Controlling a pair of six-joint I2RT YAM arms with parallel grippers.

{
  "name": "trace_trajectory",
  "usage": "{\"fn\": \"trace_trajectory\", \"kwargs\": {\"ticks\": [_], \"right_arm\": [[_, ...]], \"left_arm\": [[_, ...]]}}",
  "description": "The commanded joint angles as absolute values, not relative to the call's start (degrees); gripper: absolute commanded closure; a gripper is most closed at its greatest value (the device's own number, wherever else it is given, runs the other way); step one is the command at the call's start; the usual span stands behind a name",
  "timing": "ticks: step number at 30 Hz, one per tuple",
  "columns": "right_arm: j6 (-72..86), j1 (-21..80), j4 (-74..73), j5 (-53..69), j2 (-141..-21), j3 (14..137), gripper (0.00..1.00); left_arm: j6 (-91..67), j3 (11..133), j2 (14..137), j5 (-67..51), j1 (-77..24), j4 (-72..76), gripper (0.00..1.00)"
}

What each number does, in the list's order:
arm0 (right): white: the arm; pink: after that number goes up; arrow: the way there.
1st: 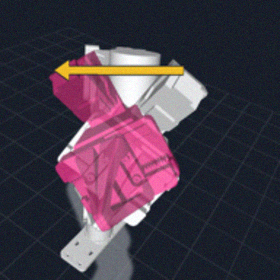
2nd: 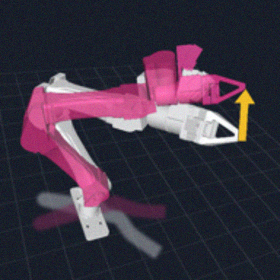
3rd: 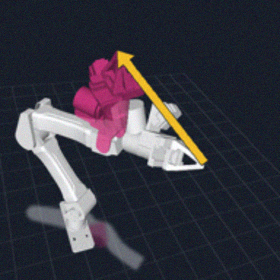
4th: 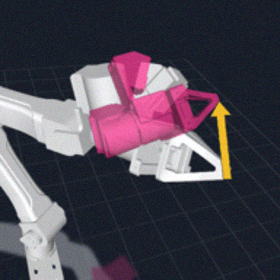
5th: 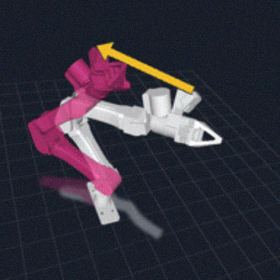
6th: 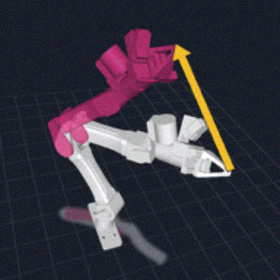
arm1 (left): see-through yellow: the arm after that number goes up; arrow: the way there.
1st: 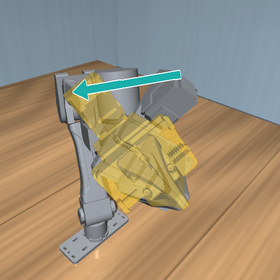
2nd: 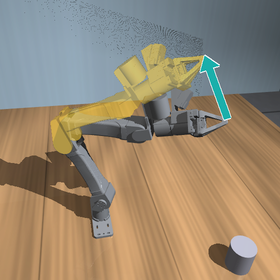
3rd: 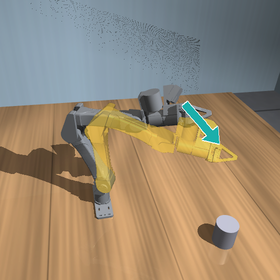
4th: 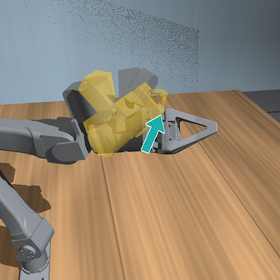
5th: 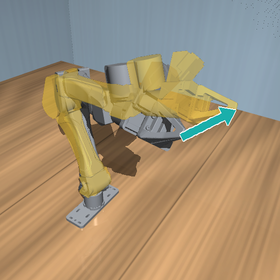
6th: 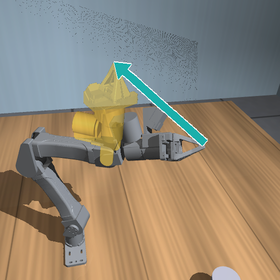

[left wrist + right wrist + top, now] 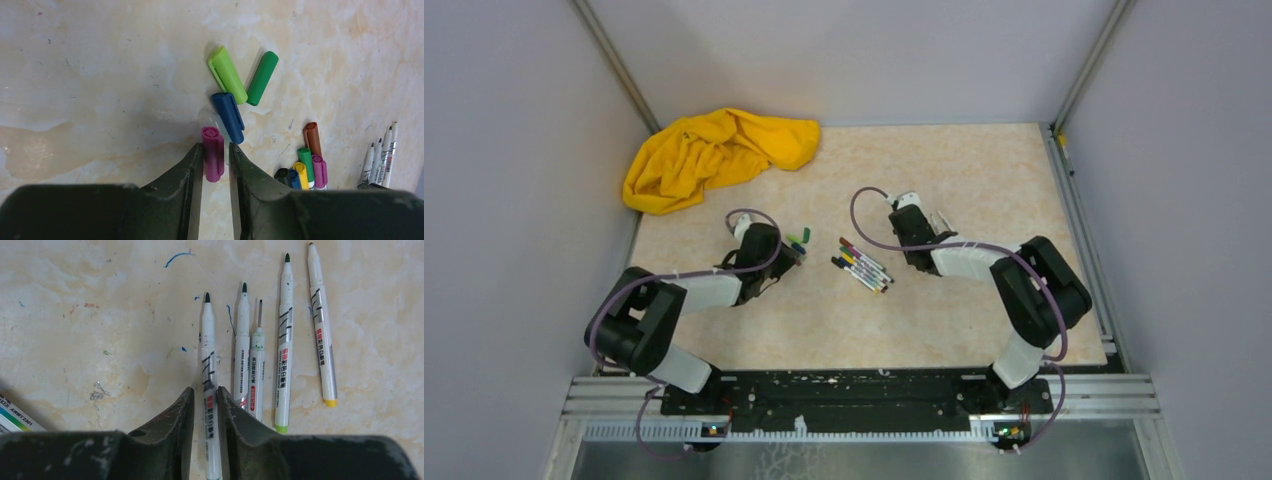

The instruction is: Open the pen caps

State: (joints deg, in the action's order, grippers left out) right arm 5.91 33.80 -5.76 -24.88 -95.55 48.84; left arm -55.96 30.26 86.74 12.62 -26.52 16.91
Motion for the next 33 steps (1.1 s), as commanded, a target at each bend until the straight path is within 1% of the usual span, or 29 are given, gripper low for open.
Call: {"fn": "trace_trajectory", "kwargs": {"ticks": [1, 4, 8, 9, 12, 15, 16, 18, 20, 24, 33], "right_arm": [[5.3, 33.2, -3.6, -26.2, -95.4, 51.7, 0.75], [5.1, 33.1, -3.8, -26.3, -95.2, 52.0, 0.72], [3.9, 33.3, -2.8, -24.9, -93.2, 51.7, 0.68], [3.5, 33.5, -2.4, -24.1, -92.2, 51.4, 0.67], [1.8, 34.7, -1.4, -21.7, -89.5, 50.5, 0.66], [0.5, 36.3, -1.5, -19.4, -87.4, 50.3, 0.65], [0.4, 36.8, -1.6, -18.5, -87.0, 50.2, 0.65], [0.3, 37.6, -1.6, -16.3, -86.5, 50.1, 0.65], [0.3, 38.4, -1.7, -13.7, -86.2, 49.9, 0.65], [-1.5, 39.8, -0.7, -9.6, -86.3, 49.0, 0.65], [-1.9, 41.0, -0.4, -6.7, -89.2, 49.8, 0.65]], "left_arm": [[-57.1, 27.7, 88.4, 10.6, -26.4, 17.4, 0.68], [-57.4, 27.1, 88.3, 10.1, -26.4, 18.2, 0.65], [-58.1, 25.7, 87.2, 9.4, -26.4, 19.0, 0.64], [-58.3, 25.3, 86.7, 9.3, -26.4, 19.3, 0.62], [-58.8, 23.6, 84.9, 9.1, -26.5, 20.5, 0.52], [-58.8, 22.6, 82.6, 8.7, -26.5, 21.4, 0.37], [-58.6, 22.4, 81.9, 8.6, -26.5, 21.6, 0.33], [-58.1, 22.1, 80.5, 8.4, -26.5, 21.6, 0.28], [-57.8, 21.7, 79.0, 8.2, -26.4, 21.6, 0.24], [-57.4, 20.6, 75.9, 7.8, -26.4, 21.6, 0.23], [-57.9, 17.2, 70.2, 6.0, -26.4, 24.1, 0.23]]}}
